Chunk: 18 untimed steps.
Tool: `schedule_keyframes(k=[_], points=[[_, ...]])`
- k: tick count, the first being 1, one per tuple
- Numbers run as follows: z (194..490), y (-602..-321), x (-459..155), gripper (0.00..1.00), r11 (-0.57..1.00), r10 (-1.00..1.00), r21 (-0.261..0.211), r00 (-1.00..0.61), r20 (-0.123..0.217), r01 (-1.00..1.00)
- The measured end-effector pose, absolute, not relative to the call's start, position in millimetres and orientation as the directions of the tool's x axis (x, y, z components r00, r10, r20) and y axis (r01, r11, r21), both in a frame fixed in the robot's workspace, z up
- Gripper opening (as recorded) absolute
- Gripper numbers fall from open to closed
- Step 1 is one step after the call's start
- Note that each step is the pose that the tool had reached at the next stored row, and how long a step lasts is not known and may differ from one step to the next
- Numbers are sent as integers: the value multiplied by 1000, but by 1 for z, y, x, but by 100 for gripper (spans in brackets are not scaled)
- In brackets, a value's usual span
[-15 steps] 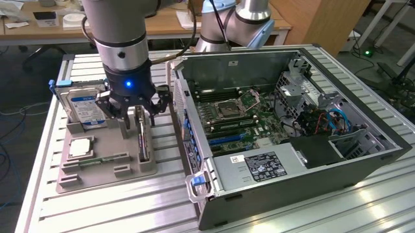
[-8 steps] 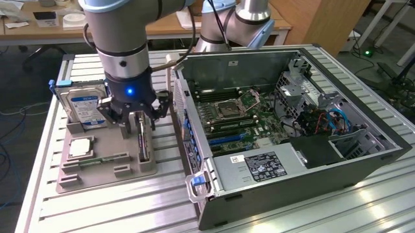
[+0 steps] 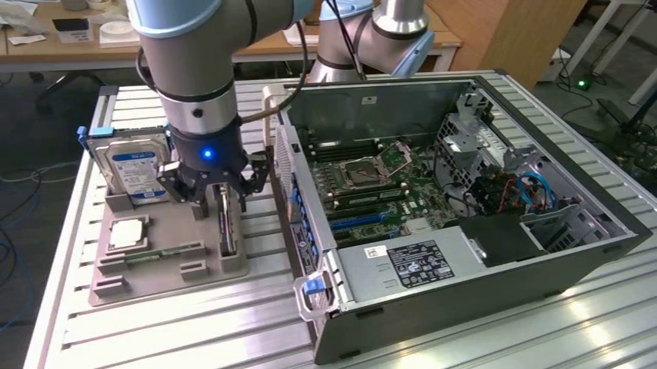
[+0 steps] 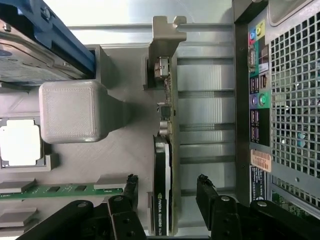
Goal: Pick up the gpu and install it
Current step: 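Pick up the gpu and move the gpu toward the slot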
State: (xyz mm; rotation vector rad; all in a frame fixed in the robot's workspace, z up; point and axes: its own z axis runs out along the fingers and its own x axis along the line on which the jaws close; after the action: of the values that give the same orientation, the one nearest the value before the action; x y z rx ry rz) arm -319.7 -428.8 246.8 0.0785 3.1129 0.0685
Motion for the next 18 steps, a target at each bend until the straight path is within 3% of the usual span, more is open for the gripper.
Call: schedule_keyframes(k=[18], points=[[215,-424,-320,59,998,52,44,-998,-26,51]])
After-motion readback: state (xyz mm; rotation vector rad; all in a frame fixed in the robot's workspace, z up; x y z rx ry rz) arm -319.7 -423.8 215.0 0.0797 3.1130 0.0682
